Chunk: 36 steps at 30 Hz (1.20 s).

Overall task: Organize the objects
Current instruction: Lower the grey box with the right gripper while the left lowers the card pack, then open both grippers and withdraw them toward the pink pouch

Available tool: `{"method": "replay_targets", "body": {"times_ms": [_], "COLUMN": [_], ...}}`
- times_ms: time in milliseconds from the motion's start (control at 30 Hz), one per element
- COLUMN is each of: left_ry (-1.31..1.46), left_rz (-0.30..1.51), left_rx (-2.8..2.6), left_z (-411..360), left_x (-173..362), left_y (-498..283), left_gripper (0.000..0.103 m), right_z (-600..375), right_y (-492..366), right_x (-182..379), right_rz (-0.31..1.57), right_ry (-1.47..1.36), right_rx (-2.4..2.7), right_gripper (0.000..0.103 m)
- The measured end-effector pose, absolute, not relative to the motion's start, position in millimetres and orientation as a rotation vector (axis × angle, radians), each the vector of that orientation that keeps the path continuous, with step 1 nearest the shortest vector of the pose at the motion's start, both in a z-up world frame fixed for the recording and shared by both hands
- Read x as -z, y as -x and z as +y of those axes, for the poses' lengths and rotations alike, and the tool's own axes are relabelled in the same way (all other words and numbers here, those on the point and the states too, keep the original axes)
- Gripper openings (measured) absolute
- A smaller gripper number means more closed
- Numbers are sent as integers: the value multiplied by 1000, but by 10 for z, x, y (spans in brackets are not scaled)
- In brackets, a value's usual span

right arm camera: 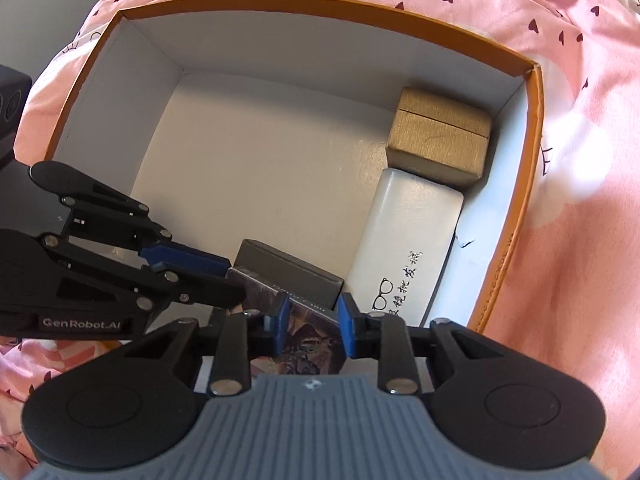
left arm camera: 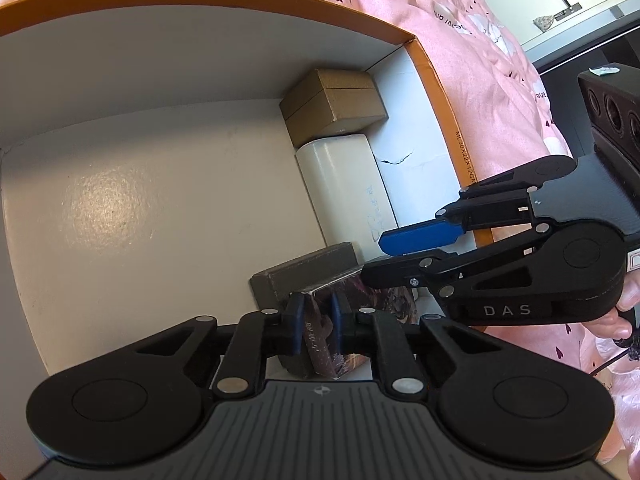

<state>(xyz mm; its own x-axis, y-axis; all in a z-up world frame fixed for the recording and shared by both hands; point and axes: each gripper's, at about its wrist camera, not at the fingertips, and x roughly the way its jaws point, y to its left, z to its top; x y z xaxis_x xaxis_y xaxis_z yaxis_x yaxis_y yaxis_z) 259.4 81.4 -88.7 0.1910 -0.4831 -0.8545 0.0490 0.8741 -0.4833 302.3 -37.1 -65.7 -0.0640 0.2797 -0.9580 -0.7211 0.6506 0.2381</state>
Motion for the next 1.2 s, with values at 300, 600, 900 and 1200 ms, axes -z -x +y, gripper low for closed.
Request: {"method": "replay_targets", "body": {"times_ms": [300, 600, 900, 1200], "left_ry": [429, 455, 444, 311], "left_rz": [1355, 1347, 1357, 1214], "left_rx": [378, 397, 393, 355], "left_z": [797, 583, 532, 562], "left_x": [930, 985, 973, 355], "left_y": [-2567, -2627, -2627, -2246], "left_gripper": [16, 16, 17, 17], "right_z": [-342, -415, -469, -667], "right_y": [-2998, -2914, -2855, -2688], "right_x": [655, 364, 342, 101], "right_rz": [1402, 1277, 1250, 1188], "right_ry": [417, 451, 449, 399], "right_rx": [-856, -827, -811, -824], "right_gripper": [30, 34, 34, 34]}}
